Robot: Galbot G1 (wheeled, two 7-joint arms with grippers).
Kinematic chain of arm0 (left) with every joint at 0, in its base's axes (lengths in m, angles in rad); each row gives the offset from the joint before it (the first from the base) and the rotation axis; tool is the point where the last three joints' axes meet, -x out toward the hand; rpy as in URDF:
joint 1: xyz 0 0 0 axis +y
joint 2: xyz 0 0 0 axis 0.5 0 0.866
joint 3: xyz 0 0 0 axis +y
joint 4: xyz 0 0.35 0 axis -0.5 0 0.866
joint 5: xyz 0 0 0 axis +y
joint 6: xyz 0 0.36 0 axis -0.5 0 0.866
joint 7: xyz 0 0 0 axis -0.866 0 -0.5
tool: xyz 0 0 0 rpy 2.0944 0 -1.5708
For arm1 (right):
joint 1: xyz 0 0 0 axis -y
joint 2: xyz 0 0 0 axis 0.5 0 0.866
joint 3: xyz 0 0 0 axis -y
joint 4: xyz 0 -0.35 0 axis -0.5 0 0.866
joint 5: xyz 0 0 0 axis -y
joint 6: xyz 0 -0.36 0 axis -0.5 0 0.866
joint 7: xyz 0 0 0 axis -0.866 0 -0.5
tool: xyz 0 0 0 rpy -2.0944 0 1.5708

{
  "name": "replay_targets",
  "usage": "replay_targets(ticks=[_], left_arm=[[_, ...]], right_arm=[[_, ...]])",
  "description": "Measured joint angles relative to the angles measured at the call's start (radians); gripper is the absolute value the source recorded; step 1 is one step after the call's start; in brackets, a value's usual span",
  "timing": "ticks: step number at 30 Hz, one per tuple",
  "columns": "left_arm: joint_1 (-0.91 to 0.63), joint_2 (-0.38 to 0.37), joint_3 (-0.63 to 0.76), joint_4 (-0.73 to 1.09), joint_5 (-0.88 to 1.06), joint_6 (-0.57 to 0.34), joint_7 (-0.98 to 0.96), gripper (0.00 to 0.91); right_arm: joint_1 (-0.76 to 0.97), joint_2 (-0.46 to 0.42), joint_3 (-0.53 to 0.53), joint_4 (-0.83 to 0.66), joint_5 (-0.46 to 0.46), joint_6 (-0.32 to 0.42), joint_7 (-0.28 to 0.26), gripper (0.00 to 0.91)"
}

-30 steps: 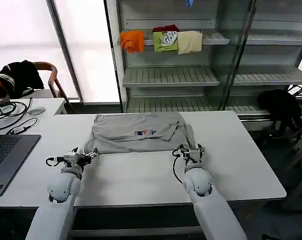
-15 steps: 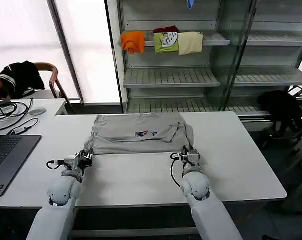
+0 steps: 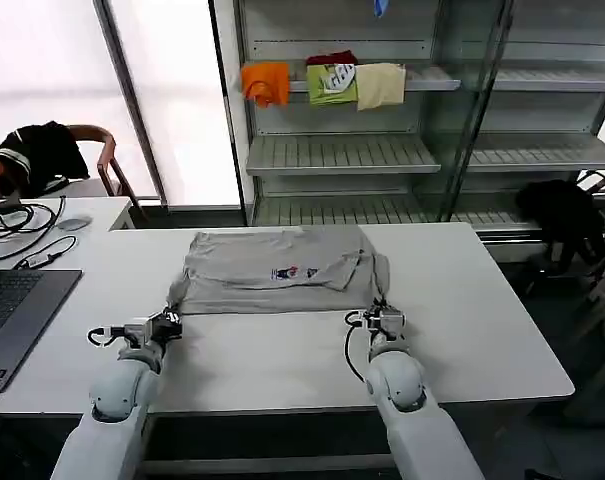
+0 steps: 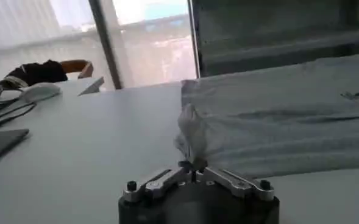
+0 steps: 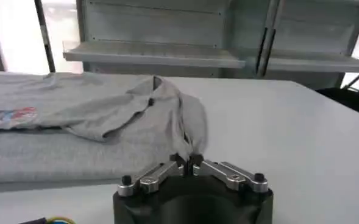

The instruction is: Fold and organize the clothes.

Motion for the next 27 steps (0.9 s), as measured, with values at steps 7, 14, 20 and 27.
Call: replay_targets(ticks=[7, 14, 20, 27], left_arm=[[0.074, 0.002, -0.018, -0.119, -0.007, 0.000, -0.007, 0.020], [0.178, -0.003, -0.044, -0.257, -0.012, -0.005, -0.007, 0.020], [0.295, -0.016, -0.061, -0.373, -0.005, -0.017, -0.006, 0.020], [0.423, -0.038, -0.071, -0.483, 0.004, -0.029, -0.006, 0.020]], right_arm=[[-0.079, -0.022, 0.004, 0.120, 0.000, -0.003, 0.016, 0.000], [-0.183, -0.043, 0.016, 0.260, 0.005, 0.001, 0.032, 0.000], [-0.281, -0.060, 0.032, 0.362, 0.008, 0.003, 0.041, 0.000], [-0.390, -0.087, 0.051, 0.453, 0.018, 0.012, 0.046, 0.000]])
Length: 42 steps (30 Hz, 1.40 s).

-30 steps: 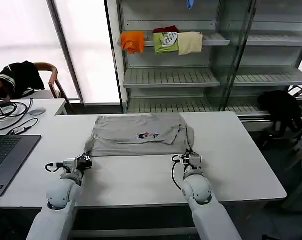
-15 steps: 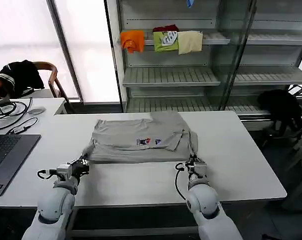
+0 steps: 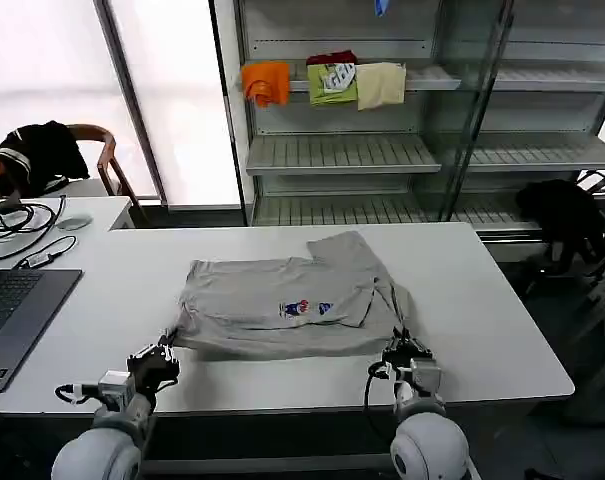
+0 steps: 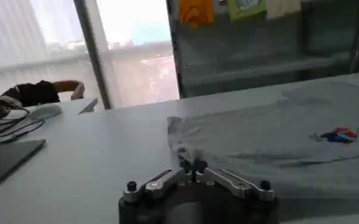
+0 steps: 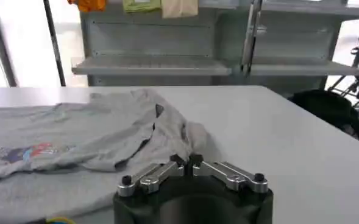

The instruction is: Fold and organize the clothes.

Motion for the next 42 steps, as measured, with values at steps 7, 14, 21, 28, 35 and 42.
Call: replay_targets(ticks=[7, 14, 21, 28, 35, 42], left_arm=[[0.078, -0.012, -0.011, -0.048, 0.006, -0.007, 0.002, 0.020], [0.130, -0.024, -0.019, -0.058, 0.020, -0.021, 0.009, 0.020], [0.169, -0.033, -0.023, -0.073, 0.030, -0.025, 0.011, 0.907], [0.204, -0.034, -0.040, -0.092, 0.036, -0.025, 0.016, 0.907], [0.228, -0.044, -0.041, -0.132, 0.032, -0.027, 0.013, 0.907], [0.218, -0.036, -0.068, -0.198, 0.015, -0.022, 0.012, 0.907]], right_arm=[[-0.090, -0.022, 0.008, 0.040, -0.003, 0.019, 0.001, 0.000], [-0.142, -0.036, 0.014, 0.053, -0.008, 0.037, -0.004, 0.101], [-0.183, -0.043, 0.009, 0.064, -0.026, 0.051, -0.009, 0.907], [-0.222, -0.051, 0.028, 0.091, -0.024, 0.073, 0.001, 0.907], [-0.233, -0.044, 0.056, 0.135, -0.005, 0.080, 0.015, 0.907], [-0.201, -0.041, 0.120, 0.177, 0.032, 0.072, 0.018, 0.907]])
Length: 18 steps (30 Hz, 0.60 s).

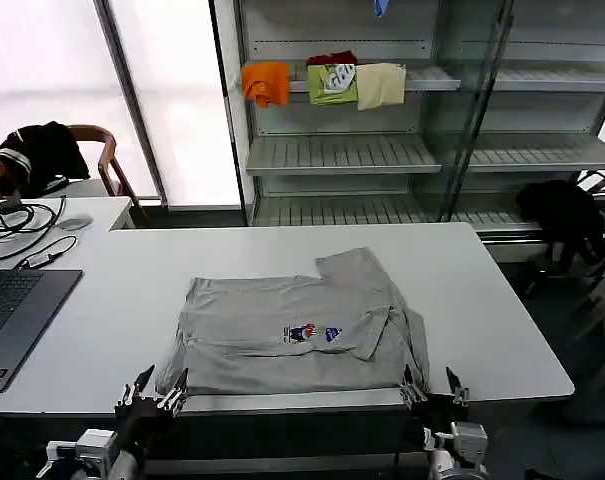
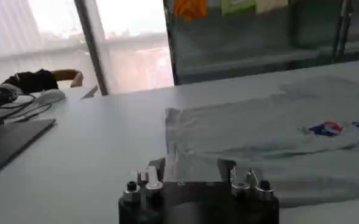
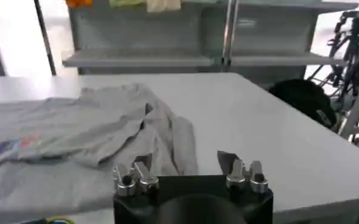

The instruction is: Fold and organize the clothes.

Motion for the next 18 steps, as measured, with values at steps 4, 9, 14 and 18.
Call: replay_targets(ticks=[4, 9, 14, 18], left_arm=[[-0.018, 0.012, -0.034, -0.033, -0.024, 0.014, 0.004, 0.907], [-0.069, 0.047, -0.066, -0.038, -0.063, 0.026, 0.016, 0.907], [-0.136, 0.100, -0.069, -0.009, -0.095, 0.032, 0.040, 0.907], [-0.212, 0.147, -0.052, 0.046, -0.107, 0.037, 0.064, 0.907]], right_arm=[[0.054, -0.007, 0.049, 0.002, 0.037, -0.017, -0.020, 0.907], [0.164, -0.027, 0.076, -0.032, 0.093, -0.041, -0.054, 0.907], [0.297, -0.052, 0.071, -0.108, 0.116, -0.054, -0.091, 0.907], [0.425, -0.059, 0.039, -0.196, 0.123, -0.063, -0.113, 0.907]])
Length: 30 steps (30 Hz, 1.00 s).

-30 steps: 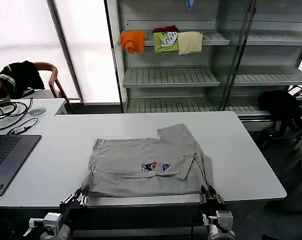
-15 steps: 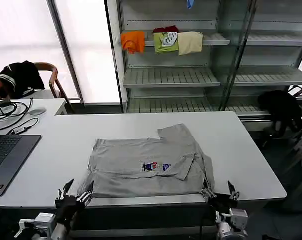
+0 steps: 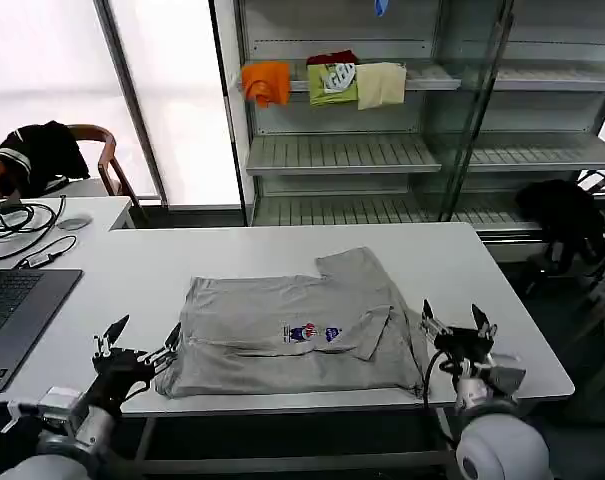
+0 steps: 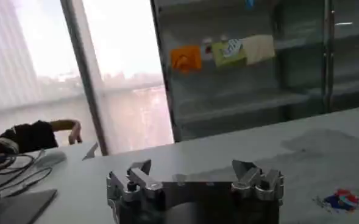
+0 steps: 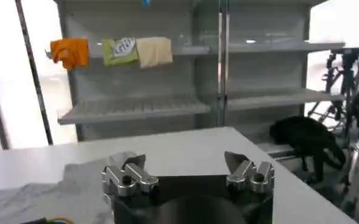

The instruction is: Fold and organize the clothes.

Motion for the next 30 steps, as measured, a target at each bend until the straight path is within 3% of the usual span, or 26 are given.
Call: replay_targets(ticks=[13, 30], left_arm=[[-0.349, 0.068, 0.174, 0.307, -0.049, 0.008, 0.053, 0.907], [-0.754, 0.023, 0.375, 0.784, -0.068, 0.008, 0.098, 0.907]], right_arm=[[0.432, 0.021, -0.172, -0.394, 0.029, -0.011, -0.068, 0.907], [0.754, 0.138, -0.268, -0.906, -0.011, 0.002, -0.172, 0.907]])
